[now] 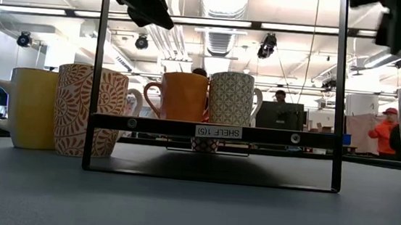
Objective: Place coffee mugs
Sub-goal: Put the gray patterned mug on the shelf
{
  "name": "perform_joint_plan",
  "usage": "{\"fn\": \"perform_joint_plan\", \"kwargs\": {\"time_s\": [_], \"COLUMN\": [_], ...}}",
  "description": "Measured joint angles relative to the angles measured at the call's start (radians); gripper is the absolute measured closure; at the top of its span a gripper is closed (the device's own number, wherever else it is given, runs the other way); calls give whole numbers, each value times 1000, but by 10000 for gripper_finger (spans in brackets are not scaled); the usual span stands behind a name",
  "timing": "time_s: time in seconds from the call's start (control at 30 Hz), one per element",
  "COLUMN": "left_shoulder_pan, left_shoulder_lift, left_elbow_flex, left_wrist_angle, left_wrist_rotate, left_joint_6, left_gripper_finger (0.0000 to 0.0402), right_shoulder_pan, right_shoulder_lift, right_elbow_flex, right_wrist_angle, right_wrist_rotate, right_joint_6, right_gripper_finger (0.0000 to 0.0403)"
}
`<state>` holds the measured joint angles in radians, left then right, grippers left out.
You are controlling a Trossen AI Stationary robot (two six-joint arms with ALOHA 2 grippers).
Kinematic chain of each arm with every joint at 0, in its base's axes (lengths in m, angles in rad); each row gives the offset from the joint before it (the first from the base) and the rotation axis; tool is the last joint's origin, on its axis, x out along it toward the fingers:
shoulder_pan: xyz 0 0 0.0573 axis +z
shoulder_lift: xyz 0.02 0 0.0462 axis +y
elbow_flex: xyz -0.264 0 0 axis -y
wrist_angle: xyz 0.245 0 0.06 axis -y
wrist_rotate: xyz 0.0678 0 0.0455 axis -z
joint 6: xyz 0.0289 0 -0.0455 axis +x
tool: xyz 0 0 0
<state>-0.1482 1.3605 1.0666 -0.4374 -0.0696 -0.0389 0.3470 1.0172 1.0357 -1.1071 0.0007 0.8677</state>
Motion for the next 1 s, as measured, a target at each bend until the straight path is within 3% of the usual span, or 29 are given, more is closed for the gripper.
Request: {"fn": "perform_joint_plan", "kwargs": {"time_s": [0.2, 0.37, 0.53, 0.73, 1.0], "left_shoulder_pan": [0, 0, 0, 0, 0], "left_shoulder_lift": [0, 0, 0, 0, 0], "left_elbow_flex": [0, 0, 0, 0, 0], "left_wrist_angle": [53, 55, 55, 56, 56], "left_wrist_rotate": [0, 0, 0, 0, -1], "left_joint_6": [5, 8, 20, 70, 104], "left_gripper_finger": [401, 402, 402, 401, 402], "right_shoulder_pan": [0, 29, 38, 39, 39], "right_shoulder_lift": [2, 23, 62, 139, 233], "right_elbow_flex": [-17, -46, -52, -54, -54], "right_wrist_angle": [-118, -108, -62, 0, 21], "right_wrist_rotate": [-136, -125, -39, -41, -34], "right_joint_6": [104, -192, -319, -387, -409], "right_gripper_finger": [334, 257, 209, 209, 263]}}
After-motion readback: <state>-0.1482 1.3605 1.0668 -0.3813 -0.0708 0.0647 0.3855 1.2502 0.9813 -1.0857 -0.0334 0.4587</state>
